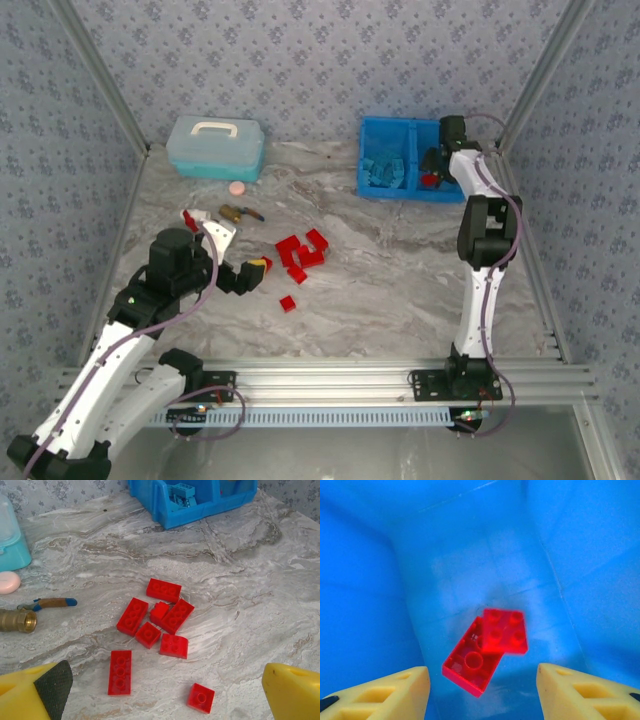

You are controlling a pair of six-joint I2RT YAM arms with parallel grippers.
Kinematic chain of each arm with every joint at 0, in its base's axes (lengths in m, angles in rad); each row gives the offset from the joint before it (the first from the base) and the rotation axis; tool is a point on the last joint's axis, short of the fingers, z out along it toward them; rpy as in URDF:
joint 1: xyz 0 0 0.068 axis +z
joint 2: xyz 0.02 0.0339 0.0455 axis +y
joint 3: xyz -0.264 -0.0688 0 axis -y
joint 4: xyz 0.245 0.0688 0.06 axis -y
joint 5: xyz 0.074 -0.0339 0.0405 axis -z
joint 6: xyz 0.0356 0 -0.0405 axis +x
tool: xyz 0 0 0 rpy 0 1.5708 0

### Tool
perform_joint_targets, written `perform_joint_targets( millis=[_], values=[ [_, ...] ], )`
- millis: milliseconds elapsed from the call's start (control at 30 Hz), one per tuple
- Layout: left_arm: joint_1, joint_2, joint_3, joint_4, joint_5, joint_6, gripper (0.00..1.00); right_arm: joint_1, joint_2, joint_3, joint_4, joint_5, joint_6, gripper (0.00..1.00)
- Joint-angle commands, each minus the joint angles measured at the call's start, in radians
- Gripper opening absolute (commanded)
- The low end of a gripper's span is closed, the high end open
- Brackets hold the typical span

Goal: Sort the legos into containers by color

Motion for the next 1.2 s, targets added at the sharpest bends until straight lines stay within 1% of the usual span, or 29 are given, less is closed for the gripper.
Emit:
perform_joint_targets(
  millis=[0,33,167,267,433,567,633,700,833,967,1167],
  values=[
    [0.007,-0.002,0.011,0.000,0.016,0.004,0.99,0.005,-0.091,-0.015,-0.034,-0.017,0.002,0.61],
    [0.007,-0.002,0.012,0.000,0.016,0.004,0.99,0.008,-0.128,-0.046,-0.033,-0.020,0.005,0.61],
    [0.007,-0.002,0.011,-0.002,0.018,0.006,0.99,0.032,-0.296,-0.207,0.068,-0.034,0.012,0.60],
    [0.007,-0.005,0.014,-0.005,0.016,0.006,0.99,0.077,-0.423,-0.327,0.093,-0.065,-0.007,0.60],
    [0.007,-0.010,0.016,-0.006,0.002,0.005,0.99,0.243,-0.620,-0.539,0.133,-0.080,-0.071,0.61],
    [0.007,-0.010,0.015,-0.005,-0.002,0.004,0.99,0.415,-0.706,-0.641,0.160,-0.094,-0.175,0.61],
    [0.008,-0.008,0.014,-0.007,-0.005,0.002,0.99,0.505,-0.706,-0.647,0.133,-0.090,-0.232,0.62],
    [0.008,-0.007,0.015,-0.007,-0.006,0.003,0.99,0.572,-0.680,-0.633,0.096,-0.086,-0.281,0.62],
    [0.008,-0.005,0.017,-0.009,-0.005,0.003,0.99,0.678,-0.566,-0.559,0.026,-0.072,-0.361,0.63],
    [0.008,-0.009,0.018,-0.017,-0.006,0.004,0.99,0.719,-0.443,-0.483,0.011,-0.024,-0.357,0.63],
    [0.008,-0.016,0.017,-0.019,-0.011,0.003,0.99,0.724,-0.273,-0.358,-0.023,-0.014,-0.363,0.63]
  ],
)
